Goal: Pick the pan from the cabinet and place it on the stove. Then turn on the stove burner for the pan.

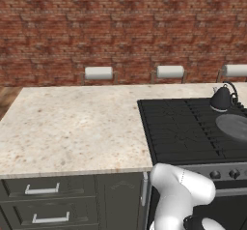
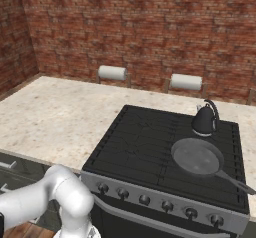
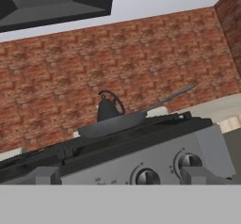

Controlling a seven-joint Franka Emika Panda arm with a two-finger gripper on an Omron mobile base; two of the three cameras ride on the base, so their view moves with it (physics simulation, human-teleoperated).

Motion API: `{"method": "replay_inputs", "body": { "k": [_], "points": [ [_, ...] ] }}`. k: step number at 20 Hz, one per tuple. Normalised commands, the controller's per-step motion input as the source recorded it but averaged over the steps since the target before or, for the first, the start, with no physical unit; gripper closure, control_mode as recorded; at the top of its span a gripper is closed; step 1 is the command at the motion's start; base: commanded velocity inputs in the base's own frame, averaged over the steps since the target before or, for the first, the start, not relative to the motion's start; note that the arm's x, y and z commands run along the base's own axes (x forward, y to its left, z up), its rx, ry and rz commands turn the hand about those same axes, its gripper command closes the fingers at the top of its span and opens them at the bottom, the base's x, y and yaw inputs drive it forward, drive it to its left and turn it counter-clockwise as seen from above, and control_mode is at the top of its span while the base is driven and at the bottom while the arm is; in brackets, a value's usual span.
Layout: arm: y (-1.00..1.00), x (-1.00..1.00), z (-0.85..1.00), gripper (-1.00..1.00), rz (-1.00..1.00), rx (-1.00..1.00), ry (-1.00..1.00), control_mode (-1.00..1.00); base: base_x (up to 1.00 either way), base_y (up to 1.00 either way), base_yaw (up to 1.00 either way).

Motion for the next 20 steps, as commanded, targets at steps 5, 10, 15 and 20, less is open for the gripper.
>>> {"method": "replay_inputs", "body": {
  "k": [5, 10, 15, 20],
  "points": [
    [0.04, 0.00, 0.00, -1.00, 0.00, 0.00, 0.00, -1.00, 0.00, 0.00, 0.00],
    [0.00, 0.00, 0.00, -1.00, 0.00, 0.00, 0.00, -1.00, 0.00, 0.00, 0.00],
    [0.03, 0.20, -0.04, -1.00, 0.00, 0.00, 0.00, -1.00, 0.00, 0.00, 0.00],
    [0.09, 0.30, -0.03, -1.00, 0.00, 0.00, 0.00, -1.00, 0.00, 0.00, 0.00]
  ]
}}
